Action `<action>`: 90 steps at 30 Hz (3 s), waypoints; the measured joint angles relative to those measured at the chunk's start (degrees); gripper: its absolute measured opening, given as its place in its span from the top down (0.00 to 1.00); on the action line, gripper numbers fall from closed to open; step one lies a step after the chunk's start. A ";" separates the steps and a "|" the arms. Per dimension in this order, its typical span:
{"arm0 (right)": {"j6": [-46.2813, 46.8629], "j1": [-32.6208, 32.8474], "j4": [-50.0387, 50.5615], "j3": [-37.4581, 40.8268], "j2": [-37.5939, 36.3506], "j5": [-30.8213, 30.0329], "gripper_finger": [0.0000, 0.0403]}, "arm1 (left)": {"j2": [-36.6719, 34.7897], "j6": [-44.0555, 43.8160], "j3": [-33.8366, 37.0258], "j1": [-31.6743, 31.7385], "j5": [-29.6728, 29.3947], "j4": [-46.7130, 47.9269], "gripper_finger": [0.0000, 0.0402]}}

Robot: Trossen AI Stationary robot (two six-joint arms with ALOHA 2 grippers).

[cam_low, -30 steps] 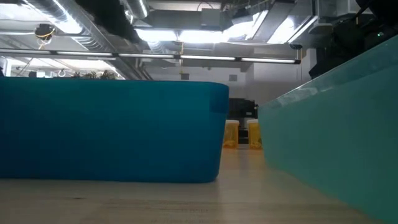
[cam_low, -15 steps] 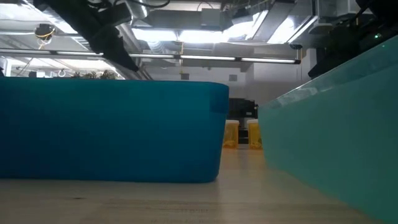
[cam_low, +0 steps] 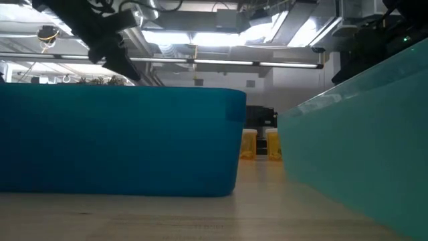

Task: Pick and place medicine bottles into bin by pill shape (circle, oval)
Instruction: Put the right orange pill bottle into the light blue bin

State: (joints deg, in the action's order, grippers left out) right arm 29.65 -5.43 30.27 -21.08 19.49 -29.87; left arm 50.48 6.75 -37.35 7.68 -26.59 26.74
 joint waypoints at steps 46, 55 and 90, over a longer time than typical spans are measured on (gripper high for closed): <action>0.17 0.00 0.34 0.00 0.02 -0.04 0.29 | -47.24 -4.38 36.48 8.37 16.25 -27.89 0.56; 0.13 -0.01 0.34 0.00 0.02 -0.02 0.29 | -47.24 -3.57 36.47 8.37 16.24 -27.87 0.56; -7.43 0.00 -5.33 0.00 0.02 8.55 0.29 | -47.24 -3.15 36.44 8.35 16.19 -27.84 0.56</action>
State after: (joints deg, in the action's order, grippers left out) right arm 22.22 -5.43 24.94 -21.08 19.51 -21.32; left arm 3.25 3.60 -0.91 16.03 -10.39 -1.10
